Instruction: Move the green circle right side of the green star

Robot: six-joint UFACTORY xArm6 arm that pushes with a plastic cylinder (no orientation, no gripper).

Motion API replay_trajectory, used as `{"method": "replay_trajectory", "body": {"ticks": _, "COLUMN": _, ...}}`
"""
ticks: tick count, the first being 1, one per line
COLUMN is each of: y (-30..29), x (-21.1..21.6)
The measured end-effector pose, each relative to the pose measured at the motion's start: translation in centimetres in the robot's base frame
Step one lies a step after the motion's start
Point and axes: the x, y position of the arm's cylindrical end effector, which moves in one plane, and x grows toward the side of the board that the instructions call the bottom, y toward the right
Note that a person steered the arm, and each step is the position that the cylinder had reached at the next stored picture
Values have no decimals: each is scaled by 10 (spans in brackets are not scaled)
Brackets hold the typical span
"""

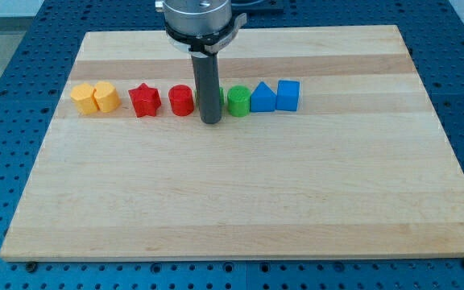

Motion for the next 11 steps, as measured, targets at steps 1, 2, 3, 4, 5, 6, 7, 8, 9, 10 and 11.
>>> {"method": "replay_trajectory", "body": {"ticks": 1, "y": 0, "x": 0}}
{"method": "replay_trajectory", "body": {"ticks": 2, "y": 15, "x": 5}}
{"method": "replay_trajectory", "body": {"ticks": 3, "y": 37, "x": 6}}
{"method": "replay_trajectory", "body": {"ticks": 4, "y": 38, "x": 3}}
{"method": "replay_trajectory", "body": {"ticks": 5, "y": 38, "x": -5}}
{"method": "replay_trajectory", "body": {"ticks": 6, "y": 38, "x": -8}}
{"method": "replay_trajectory", "body": {"ticks": 7, "y": 40, "x": 2}}
{"method": "replay_trajectory", "body": {"ticks": 8, "y": 67, "x": 21}}
{"method": "replay_trajectory", "body": {"ticks": 9, "y": 75, "x": 23}}
{"method": "replay_trajectory", "body": {"ticks": 10, "y": 60, "x": 13}}
{"method": "replay_trajectory", "body": {"ticks": 11, "y": 33, "x": 4}}
